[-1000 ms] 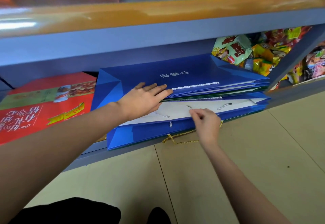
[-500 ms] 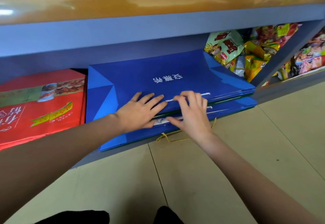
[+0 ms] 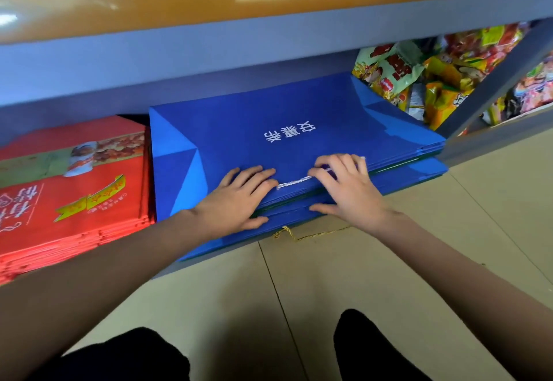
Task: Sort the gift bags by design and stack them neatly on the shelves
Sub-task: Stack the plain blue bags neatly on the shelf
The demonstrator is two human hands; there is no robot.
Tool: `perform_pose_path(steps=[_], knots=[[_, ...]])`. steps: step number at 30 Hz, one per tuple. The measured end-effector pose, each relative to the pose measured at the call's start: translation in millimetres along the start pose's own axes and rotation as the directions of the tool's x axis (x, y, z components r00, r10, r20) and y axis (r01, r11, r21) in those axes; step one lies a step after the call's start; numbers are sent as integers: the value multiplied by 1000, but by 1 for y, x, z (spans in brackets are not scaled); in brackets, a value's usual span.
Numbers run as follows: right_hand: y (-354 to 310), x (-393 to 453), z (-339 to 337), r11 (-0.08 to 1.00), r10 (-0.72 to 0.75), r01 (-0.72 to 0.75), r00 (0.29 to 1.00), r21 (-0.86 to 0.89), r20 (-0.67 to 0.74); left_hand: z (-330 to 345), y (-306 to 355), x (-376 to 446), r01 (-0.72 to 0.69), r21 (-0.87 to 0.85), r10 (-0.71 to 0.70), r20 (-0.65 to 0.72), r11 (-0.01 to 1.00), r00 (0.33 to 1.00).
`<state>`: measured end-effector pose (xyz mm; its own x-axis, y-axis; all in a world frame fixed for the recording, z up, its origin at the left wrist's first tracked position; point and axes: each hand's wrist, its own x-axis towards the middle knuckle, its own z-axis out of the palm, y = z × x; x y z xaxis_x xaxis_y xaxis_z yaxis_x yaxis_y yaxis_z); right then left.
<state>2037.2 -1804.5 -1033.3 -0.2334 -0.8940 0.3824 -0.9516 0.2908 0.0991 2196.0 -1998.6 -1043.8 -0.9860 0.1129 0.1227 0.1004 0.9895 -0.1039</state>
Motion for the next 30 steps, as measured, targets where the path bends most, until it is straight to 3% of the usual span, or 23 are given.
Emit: perform_pose_path(steps=[2,5,8,11,14,17,22,30], knots=[[36,-16,-10,999,43,-44,997,1,57,0,1,-1,6,-5,-6,30,1000,1000],[85,-16,-21,997,79,-76,948,-23,307,-6,1,1,67,-55,-63,73,996,995],[117,3,-23,999,-7,-21,809,42,587,-19,10,11,228,-87,-210,179,970,961],[123,21,-19,990,-136,130,698,62,703,-32,22,18,389,-6,-359,374,921,855],[120,34,-28,950,-251,308,655,51,713,-48,24,18,386,183,-422,529,904,736],[125,48,-30,890,-370,456,708,11,602,-55,19,10,320,269,-418,578,908,700],[123,31,-17,937,-186,341,658,-68,729,-53,18,4,322,246,-405,576,914,710],[117,33,-21,963,-130,263,650,-60,749,-37,17,15,580,33,-508,524,814,684]])
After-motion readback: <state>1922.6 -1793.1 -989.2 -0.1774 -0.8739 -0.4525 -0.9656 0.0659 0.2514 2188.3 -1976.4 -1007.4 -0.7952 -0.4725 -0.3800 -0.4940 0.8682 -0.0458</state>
